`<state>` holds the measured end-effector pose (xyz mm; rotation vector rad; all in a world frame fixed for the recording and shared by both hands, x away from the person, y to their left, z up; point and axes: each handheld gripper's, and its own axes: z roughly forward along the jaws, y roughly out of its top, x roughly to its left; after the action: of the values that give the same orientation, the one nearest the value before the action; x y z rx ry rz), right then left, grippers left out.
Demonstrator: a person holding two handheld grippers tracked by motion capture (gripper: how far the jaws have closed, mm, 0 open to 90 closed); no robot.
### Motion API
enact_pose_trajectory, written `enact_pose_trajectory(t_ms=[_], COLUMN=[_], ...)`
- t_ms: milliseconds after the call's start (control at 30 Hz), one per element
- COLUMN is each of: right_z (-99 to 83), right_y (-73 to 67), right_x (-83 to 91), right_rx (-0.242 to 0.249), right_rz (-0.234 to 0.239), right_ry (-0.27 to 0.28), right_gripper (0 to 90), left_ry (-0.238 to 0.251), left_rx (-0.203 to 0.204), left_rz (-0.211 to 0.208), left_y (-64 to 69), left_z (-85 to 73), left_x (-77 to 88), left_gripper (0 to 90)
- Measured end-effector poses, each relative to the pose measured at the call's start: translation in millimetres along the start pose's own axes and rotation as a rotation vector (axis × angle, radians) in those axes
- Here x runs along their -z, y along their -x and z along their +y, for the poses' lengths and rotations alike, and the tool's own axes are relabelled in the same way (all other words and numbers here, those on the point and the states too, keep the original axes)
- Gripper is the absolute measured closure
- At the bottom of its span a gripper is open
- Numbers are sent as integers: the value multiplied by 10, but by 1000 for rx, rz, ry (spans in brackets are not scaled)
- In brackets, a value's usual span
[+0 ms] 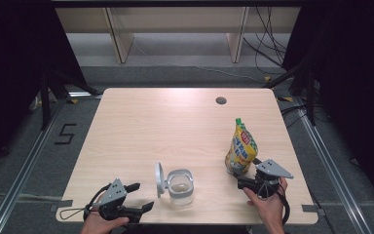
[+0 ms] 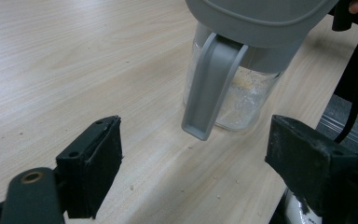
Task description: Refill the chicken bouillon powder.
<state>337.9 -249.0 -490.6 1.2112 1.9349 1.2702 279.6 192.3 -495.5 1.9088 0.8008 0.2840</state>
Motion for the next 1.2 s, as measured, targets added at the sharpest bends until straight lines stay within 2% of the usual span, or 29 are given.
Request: enact_pose_trajectory(t_ms=[33, 133, 200, 267, 300, 333, 367, 400, 433, 467, 500, 533, 600, 633, 667, 700, 800, 833, 867, 1000, 1033, 1067, 1100, 1133, 1167, 1200], right_z=[2, 8, 13, 16, 16, 16, 12, 16, 16, 15, 20, 26, 34, 36, 34, 36, 35, 25, 30, 24, 21, 17, 15, 11, 8, 7], right_y=[-4, -21, -19, -12, -2, 17, 2, 33, 5, 0, -8, 8, 12, 7, -12, 11, -3, 0, -1, -17, -21, -31, -40, -23, -22, -33], right_x=[-3, -18, -43, -62, -70, -94, -110, -123, -136, -145, -152, -163, -184, -193, -192, -204, -224, -247, -240, -267, -276, -285, -302, -305, -318, -324], right_rx=[11, -29, -41, -57, -52, -41, -57, -23, -47, -43, -46, -31, -23, -31, -60, -31, -49, -45, -42, -65, -67, -68, -73, -53, -60, -64], right_rz=[-17, -26, -31, -38, -42, -35, -45, -44, -43, -54, -56, -52, -66, -75, -78, -73, -73, -68, -72, -75, -80, -89, -101, -101, -85, -100], right_ry=[-1, -10, 10, 5, -7, 10, -1, 2, -1, 2, 4, 15, 30, 27, 30, 38, 54, 86, 75, 111, 119, 126, 136, 149, 160, 157], right_gripper=[160, 164, 168, 169, 170, 173, 177, 178, 183, 185, 185, 185, 189, 189, 192, 195, 193, 192, 192, 191, 191, 190, 190, 188, 190, 191], left_ry=[3, 7, 6, 8, 8, -16, -13, 5, 16, 1, 1, 8, 4, 5, 5, -2, 4, 4, 4, 7, -16, -15, 1, -3, 6, 4], left_rx=[5, 15, 9, -9, -12, -27, -11, 5, 12, -12, 3, 10, -8, -6, 0, -3, -1, -2, -1, 4, -22, -23, -1, -4, -1, -5], left_rz=[0, -3, -3, -6, -7, 6, 12, 1, -6, 1, 4, 0, -8, -10, -10, -11, -11, -11, -11, -13, -2, -2, -11, -13, -12, -10], left_y=[4, 8, 8, 2, 1, -7, 5, 19, 20, 10, 18, 23, 12, 14, 19, 19, 22, 22, 23, 30, 10, 12, 27, 25, 32, 32], left_z=[-2, -5, -3, 2, 3, 3, 1, 0, -3, 4, 0, -3, -1, -2, -4, -1, -5, -5, -4, -4, -2, -1, -3, 0, -1, 2], left_x=[-5, -8, 0, 1, 0, 12, 11, 8, -1, 12, 9, 0, -1, -4, -5, -2, -7, -7, -7, -10, 1, 1, -5, 0, -2, 0], left_gripper=[179, 179, 179, 179, 179, 179, 179, 179, 179, 179, 179, 179, 179, 179, 179, 179, 179, 179, 179, 179, 179, 179, 179, 179, 179, 179])
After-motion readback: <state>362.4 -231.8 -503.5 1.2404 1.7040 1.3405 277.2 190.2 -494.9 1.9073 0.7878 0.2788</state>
